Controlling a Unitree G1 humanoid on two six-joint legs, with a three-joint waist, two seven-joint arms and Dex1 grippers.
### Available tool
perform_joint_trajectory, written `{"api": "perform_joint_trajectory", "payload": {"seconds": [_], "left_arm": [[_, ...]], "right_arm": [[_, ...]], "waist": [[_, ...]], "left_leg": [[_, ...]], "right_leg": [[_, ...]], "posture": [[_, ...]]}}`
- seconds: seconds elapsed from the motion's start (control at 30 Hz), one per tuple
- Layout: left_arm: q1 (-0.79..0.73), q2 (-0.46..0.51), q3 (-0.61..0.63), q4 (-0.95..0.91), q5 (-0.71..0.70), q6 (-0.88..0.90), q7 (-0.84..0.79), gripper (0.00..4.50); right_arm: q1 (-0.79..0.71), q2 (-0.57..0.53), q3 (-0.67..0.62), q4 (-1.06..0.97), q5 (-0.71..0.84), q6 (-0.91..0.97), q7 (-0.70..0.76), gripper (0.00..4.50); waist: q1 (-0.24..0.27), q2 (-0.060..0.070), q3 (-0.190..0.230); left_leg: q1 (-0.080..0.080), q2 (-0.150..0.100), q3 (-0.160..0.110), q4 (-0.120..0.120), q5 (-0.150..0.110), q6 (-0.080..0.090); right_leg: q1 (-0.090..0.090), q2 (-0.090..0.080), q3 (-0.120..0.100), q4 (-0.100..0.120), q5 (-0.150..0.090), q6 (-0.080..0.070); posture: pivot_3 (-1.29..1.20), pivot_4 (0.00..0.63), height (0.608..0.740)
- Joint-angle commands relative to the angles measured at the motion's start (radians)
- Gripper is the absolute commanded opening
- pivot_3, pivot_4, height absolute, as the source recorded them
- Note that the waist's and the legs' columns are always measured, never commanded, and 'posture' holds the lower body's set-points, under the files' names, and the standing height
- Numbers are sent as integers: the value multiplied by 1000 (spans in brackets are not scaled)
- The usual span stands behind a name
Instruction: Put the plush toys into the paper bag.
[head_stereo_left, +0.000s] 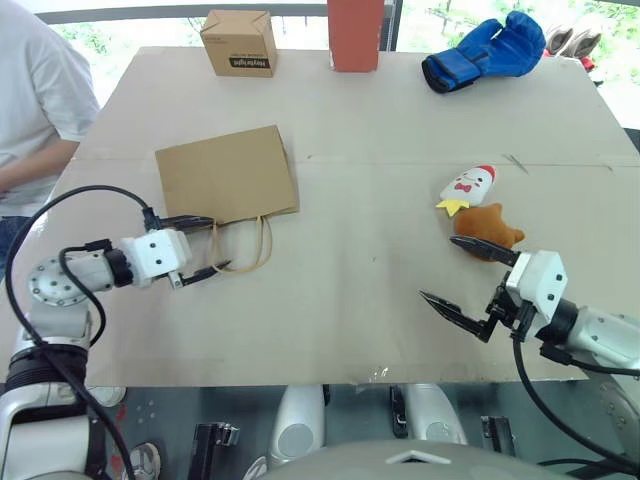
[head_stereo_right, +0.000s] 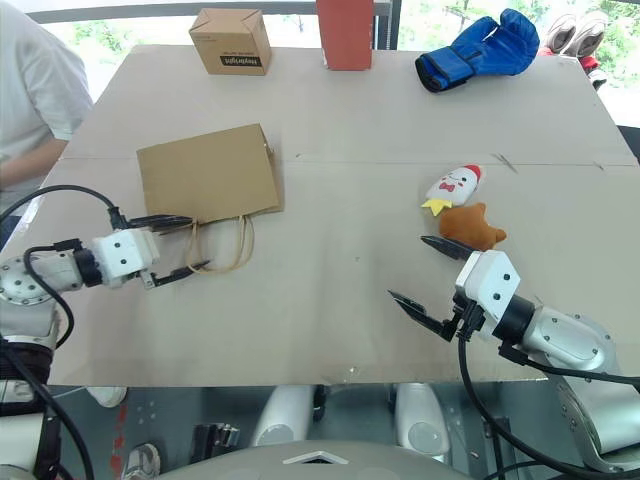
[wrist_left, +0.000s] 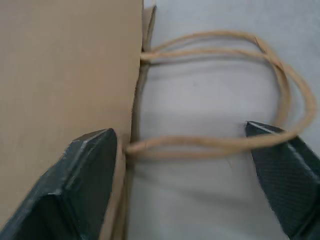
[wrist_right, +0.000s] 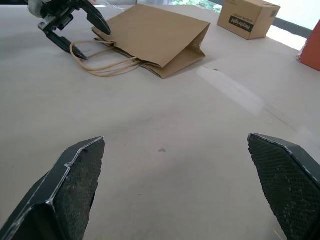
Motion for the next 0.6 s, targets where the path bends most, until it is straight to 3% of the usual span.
{"api": "perform_joint_trajectory", "payload": {"seconds": [0.03, 0.17, 0.23, 0.33, 0.57, 0.6], "left_arm": [[-17, 8, 4, 0, -54, -12, -18, 2327], [0, -25, -4, -129, -209, 144, -110, 619], [12, -52, -9, -252, -312, 338, -108, 141], [23, -80, -19, -454, -469, 646, -61, 0], [-12, -201, -46, -737, -635, 993, 110, 0], [-23, -233, -60, -767, -647, 1016, 135, 0]], "right_arm": [[8, 6, -8, -34, -6, -28, -9, 4500], [19, 13, 4, -35, -26, -26, -22, 4500], [14, 19, 11, -31, -29, -13, -32, 4500], [-17, 34, 15, -19, 20, 53, -47, 3713], [-236, 131, 208, 141, -103, 81, -103, 259], [-331, 192, 271, 248, -138, 64, -104, 58]], "waist": [[-5, 0, 0], [-6, 0, 0], [-5, 0, 0], [-5, -1, 0], [-12, -1, 0], [-10, -1, 0]], "left_leg": [[0, 0, 0, 0, 0, 0], [2, 0, 0, 1, 0, 0], [2, 0, 0, 3, 0, 0], [2, 1, 0, 5, 0, 0], [5, 1, -1, 8, 0, 0], [5, 1, -1, 8, 0, 0]], "right_leg": [[0, 0, 0, 0, 0, 0], [0, 0, 1, 4, 0, 0], [0, 0, 1, 7, -1, -1], [1, 0, 1, 9, -1, -1], [2, 2, 2, 12, -1, 0], [2, 2, 2, 12, -1, 0]], "posture": [[0, 150, 740], [0, 150, 740], [0, 150, 740], [0, 150, 740], [0, 150, 740], [0, 150, 740]]}}
